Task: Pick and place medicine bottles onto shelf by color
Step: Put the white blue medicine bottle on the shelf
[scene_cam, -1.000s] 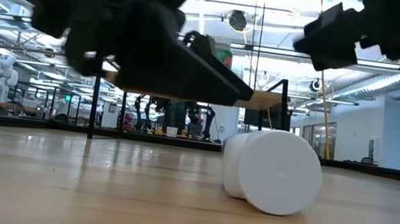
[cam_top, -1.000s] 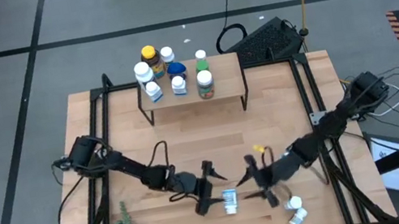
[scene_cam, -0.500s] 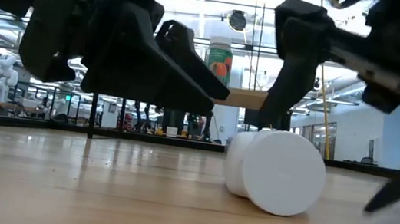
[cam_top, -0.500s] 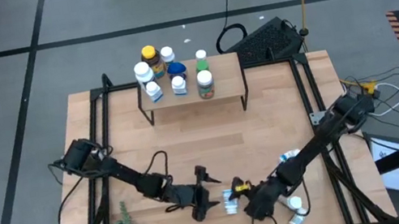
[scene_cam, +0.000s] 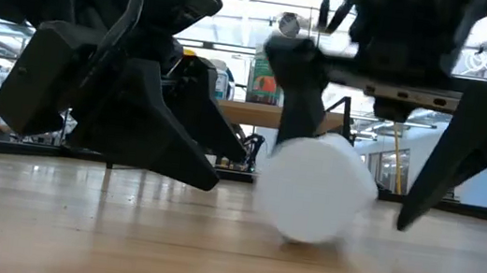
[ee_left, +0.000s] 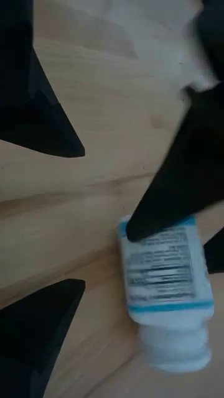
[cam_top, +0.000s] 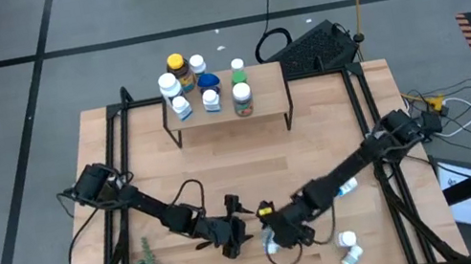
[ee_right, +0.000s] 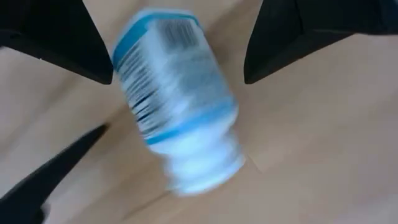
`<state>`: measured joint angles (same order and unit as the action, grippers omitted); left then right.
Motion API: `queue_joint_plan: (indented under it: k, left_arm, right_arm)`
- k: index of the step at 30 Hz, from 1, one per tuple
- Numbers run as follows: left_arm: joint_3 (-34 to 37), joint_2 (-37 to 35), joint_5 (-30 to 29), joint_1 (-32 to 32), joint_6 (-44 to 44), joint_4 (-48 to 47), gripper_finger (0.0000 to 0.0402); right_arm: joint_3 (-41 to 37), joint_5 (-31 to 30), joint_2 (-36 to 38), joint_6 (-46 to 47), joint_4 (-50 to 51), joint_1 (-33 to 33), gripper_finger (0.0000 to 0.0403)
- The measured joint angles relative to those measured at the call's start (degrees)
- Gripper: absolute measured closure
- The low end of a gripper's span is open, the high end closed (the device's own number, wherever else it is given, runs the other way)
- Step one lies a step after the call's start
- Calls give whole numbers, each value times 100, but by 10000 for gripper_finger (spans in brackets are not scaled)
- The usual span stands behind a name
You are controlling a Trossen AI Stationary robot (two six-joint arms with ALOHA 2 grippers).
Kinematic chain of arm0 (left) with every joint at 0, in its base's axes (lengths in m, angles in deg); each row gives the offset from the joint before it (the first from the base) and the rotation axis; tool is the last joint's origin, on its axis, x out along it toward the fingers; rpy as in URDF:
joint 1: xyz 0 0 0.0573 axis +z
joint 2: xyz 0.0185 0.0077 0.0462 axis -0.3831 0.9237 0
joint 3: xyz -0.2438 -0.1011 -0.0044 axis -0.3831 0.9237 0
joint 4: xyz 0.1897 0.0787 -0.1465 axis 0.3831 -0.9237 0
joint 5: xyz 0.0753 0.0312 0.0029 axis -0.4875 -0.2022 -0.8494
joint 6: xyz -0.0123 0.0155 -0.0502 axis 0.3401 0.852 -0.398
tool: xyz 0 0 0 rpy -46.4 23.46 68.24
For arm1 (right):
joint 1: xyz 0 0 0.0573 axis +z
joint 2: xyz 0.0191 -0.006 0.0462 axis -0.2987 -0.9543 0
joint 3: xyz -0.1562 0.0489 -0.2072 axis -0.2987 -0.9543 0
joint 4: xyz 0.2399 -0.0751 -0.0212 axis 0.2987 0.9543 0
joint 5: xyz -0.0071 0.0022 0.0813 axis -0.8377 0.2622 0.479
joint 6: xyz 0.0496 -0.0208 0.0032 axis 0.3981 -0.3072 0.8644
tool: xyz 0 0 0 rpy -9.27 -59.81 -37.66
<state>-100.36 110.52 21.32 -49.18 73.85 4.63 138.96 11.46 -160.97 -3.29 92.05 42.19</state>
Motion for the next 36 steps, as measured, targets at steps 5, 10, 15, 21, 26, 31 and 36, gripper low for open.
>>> queue_joint_plan:
  k: [5, 10, 15, 21, 26, 31, 36]
  left_arm:
    - [0, 0, 0, 0, 29, 27, 62]
    - [0, 0, 0, 33, -19, 49, 62]
    - [0, 0, 2, 28, -50, 51, 62]
    - [0, 0, -8, 31, -90, 144, 62]
    - [0, 0, -185, 31, 164, 808, 62]
    - [1, 0, -444, 22, 438, 940, 62]
    - [2, 0, -501, 22, 468, 910, 62]
  right_arm:
    - [-126, 451, -15, 110, -53, -226, 65]
    - [-312, 433, -4, 757, -538, -248, 115]
    - [-695, 445, 18, 1479, -1177, -189, 163]
    - [-1039, 338, 57, 2742, -1166, -135, 202]
    - [-1283, 314, 338, 3267, -1146, -117, 249]
    - [-1879, 294, 1121, 3357, -1392, -123, 306]
    - [-2712, 37, 2011, 3840, -2404, -155, 329]
